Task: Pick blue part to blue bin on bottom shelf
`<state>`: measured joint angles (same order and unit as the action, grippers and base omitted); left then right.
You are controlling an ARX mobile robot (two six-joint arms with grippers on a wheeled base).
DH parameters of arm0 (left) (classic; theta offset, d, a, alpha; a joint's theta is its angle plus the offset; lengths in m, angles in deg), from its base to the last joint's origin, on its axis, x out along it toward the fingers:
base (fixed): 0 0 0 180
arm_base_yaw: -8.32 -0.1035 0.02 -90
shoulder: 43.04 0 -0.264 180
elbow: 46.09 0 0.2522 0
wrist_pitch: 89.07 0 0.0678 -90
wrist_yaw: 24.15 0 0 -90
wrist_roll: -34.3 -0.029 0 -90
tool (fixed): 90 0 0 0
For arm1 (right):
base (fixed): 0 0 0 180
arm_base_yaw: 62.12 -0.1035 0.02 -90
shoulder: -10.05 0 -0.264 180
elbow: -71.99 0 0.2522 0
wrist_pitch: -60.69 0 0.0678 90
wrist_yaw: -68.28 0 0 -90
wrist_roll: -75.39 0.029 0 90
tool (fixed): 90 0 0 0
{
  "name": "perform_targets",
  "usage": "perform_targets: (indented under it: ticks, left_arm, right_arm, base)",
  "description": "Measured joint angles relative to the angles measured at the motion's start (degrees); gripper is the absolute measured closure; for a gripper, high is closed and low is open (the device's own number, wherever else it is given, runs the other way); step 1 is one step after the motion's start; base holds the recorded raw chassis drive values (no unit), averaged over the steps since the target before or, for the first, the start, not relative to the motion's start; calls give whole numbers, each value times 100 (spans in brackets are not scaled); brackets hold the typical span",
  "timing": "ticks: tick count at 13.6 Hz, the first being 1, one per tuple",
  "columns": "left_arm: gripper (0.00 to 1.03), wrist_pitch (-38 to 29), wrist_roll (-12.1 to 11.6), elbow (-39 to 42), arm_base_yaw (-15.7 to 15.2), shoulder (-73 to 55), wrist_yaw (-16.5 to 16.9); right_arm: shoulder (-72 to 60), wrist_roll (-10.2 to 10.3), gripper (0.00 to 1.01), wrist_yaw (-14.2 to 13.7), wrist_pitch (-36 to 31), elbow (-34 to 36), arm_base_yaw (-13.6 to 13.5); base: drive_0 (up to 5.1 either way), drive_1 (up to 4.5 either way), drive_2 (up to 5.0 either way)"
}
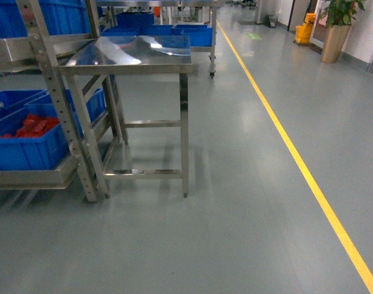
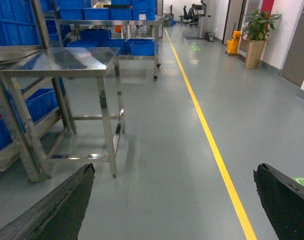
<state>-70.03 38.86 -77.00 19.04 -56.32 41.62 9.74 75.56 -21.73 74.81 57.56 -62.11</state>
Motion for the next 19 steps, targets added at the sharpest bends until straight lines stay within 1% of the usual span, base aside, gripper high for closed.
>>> perform_targets:
  ticks: [19]
  left_arm:
    - [60, -11, 0, 2, 0, 2, -15]
  right_arm:
    - [0, 0, 3, -2, -2, 0, 0]
  base:
    - [1, 431, -429]
